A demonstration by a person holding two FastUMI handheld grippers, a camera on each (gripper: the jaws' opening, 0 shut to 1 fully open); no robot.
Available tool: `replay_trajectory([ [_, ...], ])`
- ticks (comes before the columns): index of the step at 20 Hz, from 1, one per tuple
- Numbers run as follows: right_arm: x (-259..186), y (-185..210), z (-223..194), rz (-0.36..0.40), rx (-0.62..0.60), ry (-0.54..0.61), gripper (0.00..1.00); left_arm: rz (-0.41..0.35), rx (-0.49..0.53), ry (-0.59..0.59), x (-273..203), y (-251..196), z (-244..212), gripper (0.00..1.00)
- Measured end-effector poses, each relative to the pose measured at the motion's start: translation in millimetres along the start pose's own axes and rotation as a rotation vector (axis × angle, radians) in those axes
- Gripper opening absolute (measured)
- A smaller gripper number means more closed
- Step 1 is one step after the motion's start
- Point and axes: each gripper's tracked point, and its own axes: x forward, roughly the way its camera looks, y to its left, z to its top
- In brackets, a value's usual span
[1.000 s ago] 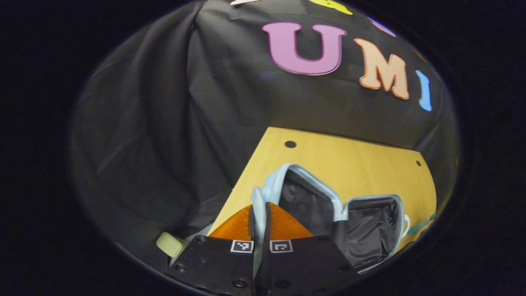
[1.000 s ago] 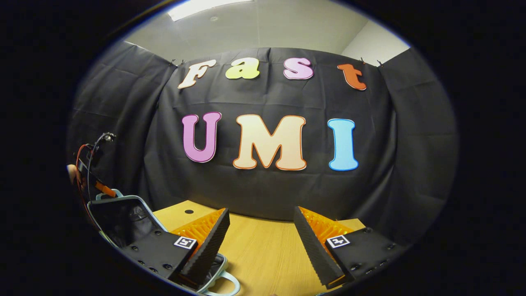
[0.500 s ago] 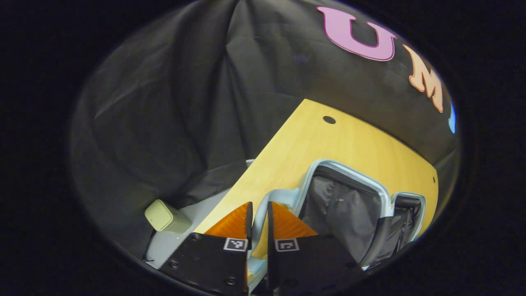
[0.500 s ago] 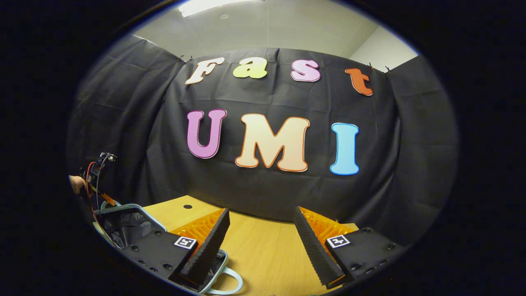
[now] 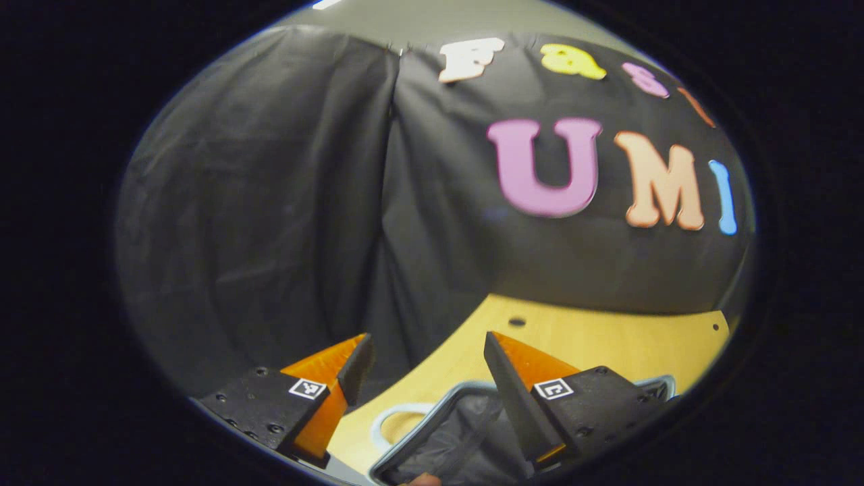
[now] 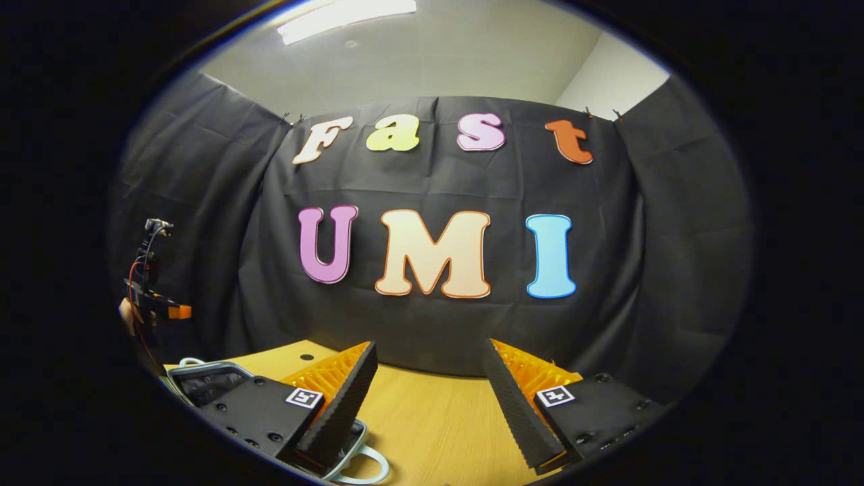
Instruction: First open the suitcase, pack the skin care products into it, and then close the suitcase.
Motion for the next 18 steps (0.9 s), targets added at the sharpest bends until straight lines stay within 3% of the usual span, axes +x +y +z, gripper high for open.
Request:
replay_trajectory([
  [3, -8.2, -18.0, 9.7, -0.003, 0.033, -0.025, 0.99, -0.12, -0.047, -0.111, -58.7, -43.4, 52.7, 0.94],
  [7, -22.5, -44.1, 21.8, -0.012, 0.044, -0.057, 0.99, -0.251, -0.115, -0.128, -98.0, -114.5, 79.2, 0.95],
  [11, -39.7, -73.6, 28.6, -0.032, 0.047, -0.076, 0.99, -0.361, -0.112, -0.11, -124.1, -194.7, 73.4, 0.95],
  [18, -72.3, -127.8, 28.3, -0.074, 0.047, -0.072, 0.98, -0.576, -0.094, 0.002, -196.6, -316.9, 21.1, 0.95],
])
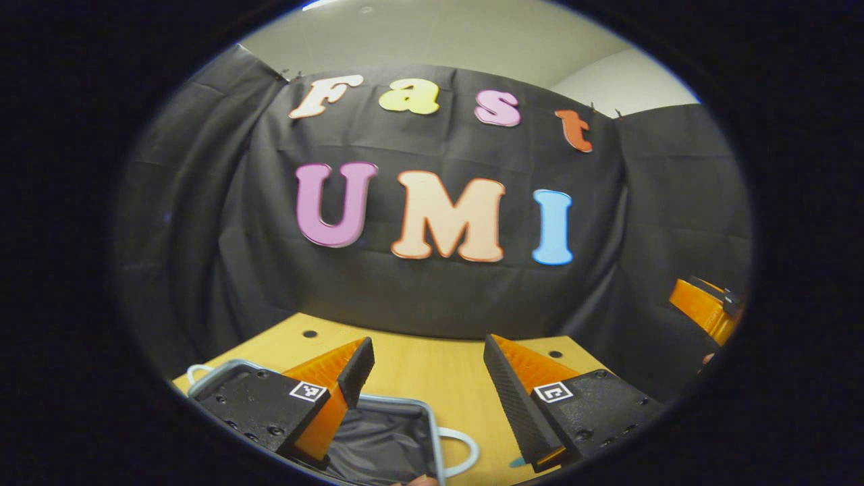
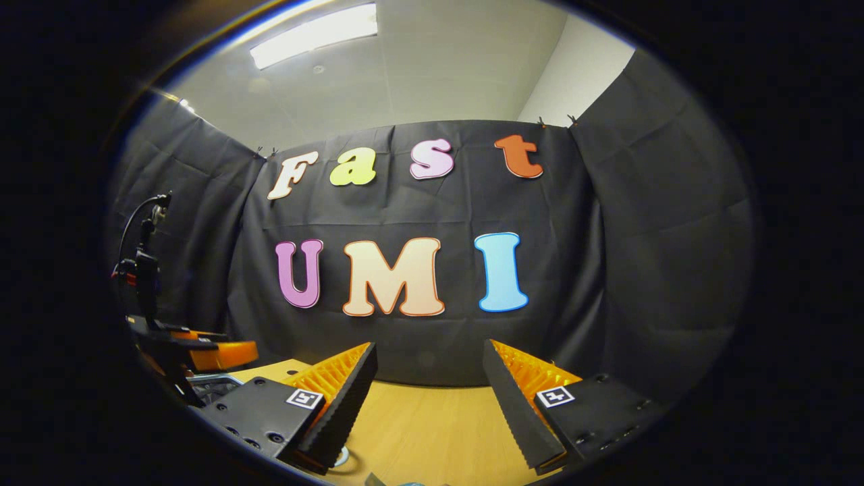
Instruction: First open the suitcase, pack the skin care products into it, and then close the suitcase.
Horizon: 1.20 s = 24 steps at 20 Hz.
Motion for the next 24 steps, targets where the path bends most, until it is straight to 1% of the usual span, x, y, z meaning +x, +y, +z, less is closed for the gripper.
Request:
replay_trajectory([
  [1, -3.8, -7.2, -1.0, -0.003, -0.001, 0.004, 0.96, -0.022, 0.003, 0.02, 0.7, -15.8, -9.6, 0.95],
  [2, -7.8, -13.7, -1.9, -0.006, -0.002, 0.009, 0.98, -0.043, 0.009, 0.04, 1.4, -29.6, -20.7, 0.95],
  [6, -24.7, -37.0, -7.5, -0.012, -0.018, 0.029, 0.98, -0.11, 0.002, 0.149, 0.2, -76.6, -72.8, 0.96],
  [7, -29.1, -42.1, -9.8, -0.013, -0.023, 0.036, 0.98, -0.125, -0.002, 0.177, -1.4, -86.0, -86.8, 0.94],
  [9, -36.4, -52.2, -15.0, -0.015, -0.033, 0.052, 0.98, -0.145, -0.01, 0.231, -3.8, -102.1, -116.1, 0.96],
  [11, -45.1, -60.3, -21.3, -0.015, -0.042, 0.071, 0.98, -0.146, -0.008, 0.29, -6.0, -110.9, -145.9, 0.96],
  [12, -48.5, -63.7, -24.4, -0.014, -0.048, 0.081, 0.98, -0.149, -0.011, 0.32, -5.2, -114.8, -161.7, 0.94],
  [13, -51.6, -68.3, -28.2, -0.015, -0.057, 0.09, 0.98, -0.149, -0.015, 0.349, -7.0, -118.4, -176.0, 0.96],
  [14, -53.6, -71.2, -30.9, -0.017, -0.064, 0.097, 0.98, -0.151, -0.019, 0.372, -7.3, -122.2, -189.5, 0.96],
  [19, -58.2, -77.8, -53.0, -0.006, -0.084, 0.152, 0.98, -0.146, -0.049, 0.478, -7.3, -128.4, -246.5, 0.96],
  [20, -58.2, -77.8, -56.9, -0.002, -0.084, 0.16, 1.0, -0.149, -0.061, 0.497, -5.8, -131.2, -257.7, 0.95],
  [21, -58.6, -75.4, -62.6, 0.006, -0.081, 0.169, 1.0, -0.157, -0.074, 0.52, -4.1, -133.2, -268.0, 0.89],
  [22, -59.4, -71.1, -67.7, 0.018, -0.074, 0.178, 1.0, -0.156, -0.083, 0.54, -3.1, -132.7, -277.8, 0.87],
  [24, -61.4, -61.2, -81.5, 0.05, -0.056, 0.196, 0.98, -0.142, -0.069, 0.554, 0.8, -127.5, -287.4, 0.53],
])
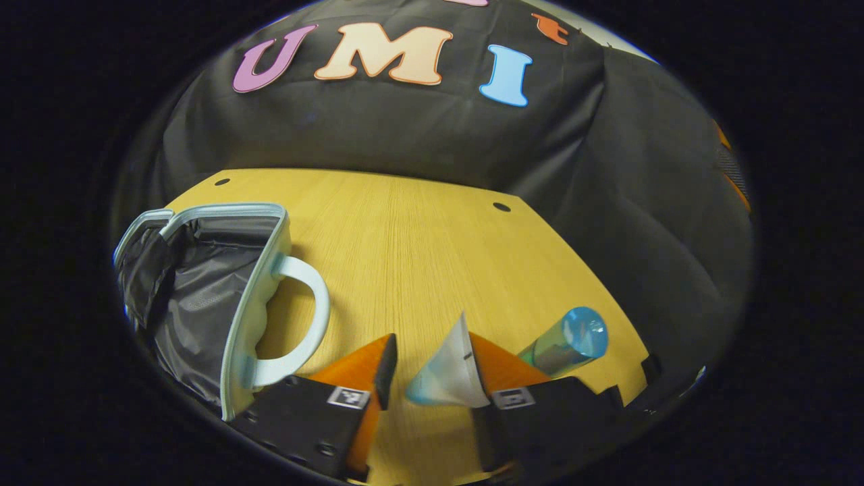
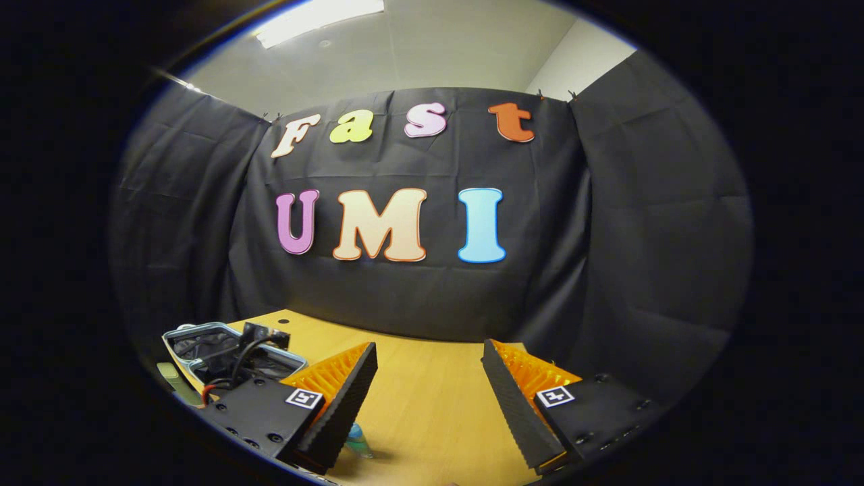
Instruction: First open the suitcase, pack the skin care products into it, and then close the suitcase.
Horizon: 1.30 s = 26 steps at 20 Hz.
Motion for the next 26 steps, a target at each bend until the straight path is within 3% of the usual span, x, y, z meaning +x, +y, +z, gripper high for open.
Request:
replay_trajectory([
  [2, 3.2, 13.7, -18.3, 0.04, 0.012, 0.029, 0.99, -0.017, -0.008, 0.008, -1.6, -2.1, 4.8, 0.19],
  [3, 3.9, 21.1, -28.9, 0.061, 0.014, 0.044, 0.99, -0.022, -0.023, 0.005, -7.7, -3.9, 10.1, 0.18],
  [10, 13.8, 71.2, -127.3, 0.204, -0.008, 0.217, 0.99, 0.053, 0.065, -0.077, -67.1, 18.8, 81.6, 0.17],
  [16, 12.7, 88.1, -218.2, 0.243, 0.006, 0.382, 0.99, 0.197, 0.028, -0.11, -114.0, 65.7, 99.9, 0.17],
  [18, 16.5, 92.1, -238.0, 0.251, 0.019, 0.426, 0.9, 0.236, 0.018, -0.102, -123.9, 83.0, 94.5, 0.17],
  [19, 18.4, 97.0, -239.3, 0.269, 0.031, 0.433, 0.76, 0.251, 0.017, -0.095, -128.1, 92.4, 90.9, 0.17],
  [20, 22.1, 101.8, -240.1, 0.276, 0.032, 0.433, 0.71, 0.263, 0.015, -0.088, -130.9, 102.5, 86.9, 0.17],
  [21, 14.4, 100.7, -232.3, 0.286, 0.02, 0.444, 0.53, 0.271, 0.014, -0.078, -132.5, 111.7, 83.9, 0.16],
  [24, 21.0, 111.8, -227.7, 0.298, 0.035, 0.478, 0.48, 0.305, 0.003, -0.02, -135.7, 146.0, 73.6, 0.17],
  [26, 21.6, 123.0, -217.3, 0.29, 0.035, 0.492, 0.51, 0.336, -0.006, 0.019, -132.7, 173.0, 68.0, 0.17],
])
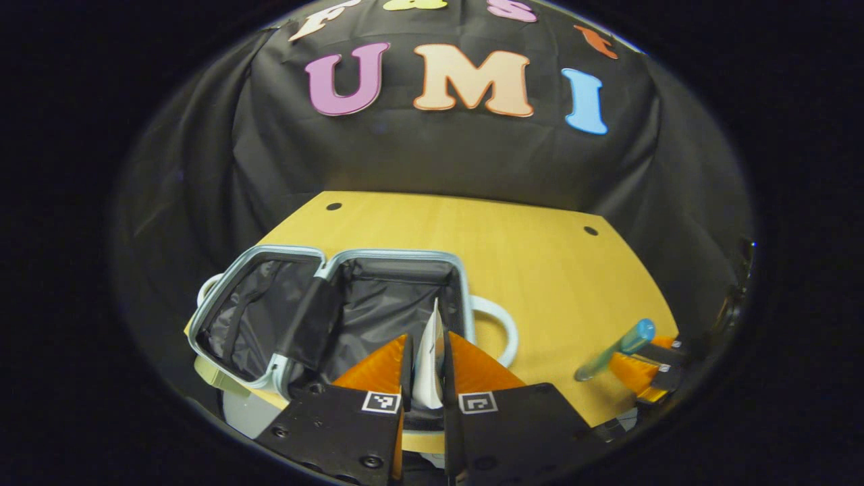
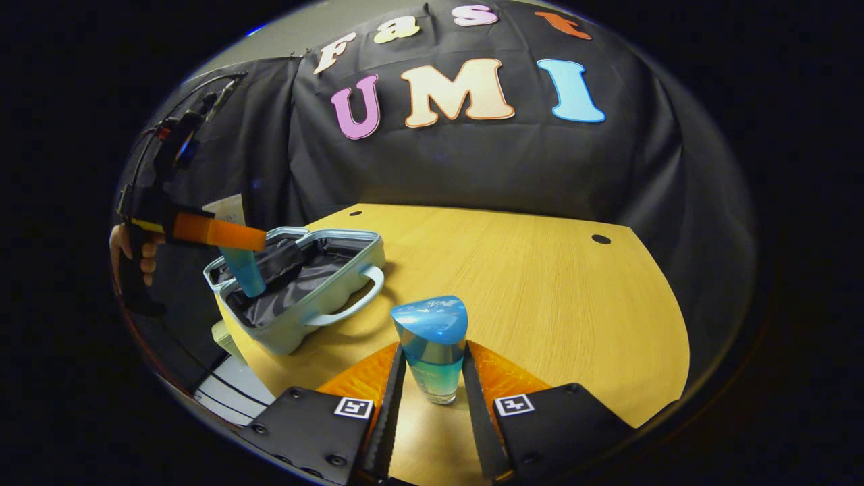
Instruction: First open the suitcase, pack the skin care products into it, and then close the suitcase.
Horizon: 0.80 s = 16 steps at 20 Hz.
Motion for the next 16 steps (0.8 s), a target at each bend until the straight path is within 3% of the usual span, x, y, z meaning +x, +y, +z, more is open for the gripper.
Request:
replay_trajectory([
  [5, -8.7, 63.1, 55.2, 0.077, 0.077, -0.014, 0.51, 0.011, 0.029, 0.137, 36.6, 34.8, -29.2, 0.17],
  [10, -2.1, 144.6, 99.7, 0.238, 0.199, 0.01, 0.51, -0.037, 0.008, 0.248, 69.2, 47.1, -60.2, 0.19],
  [16, 26.8, 191.5, 69.9, 0.261, 0.142, 0.133, 0.48, -0.101, 0.005, 0.251, 89.4, 52.9, -61.8, 0.23],
])
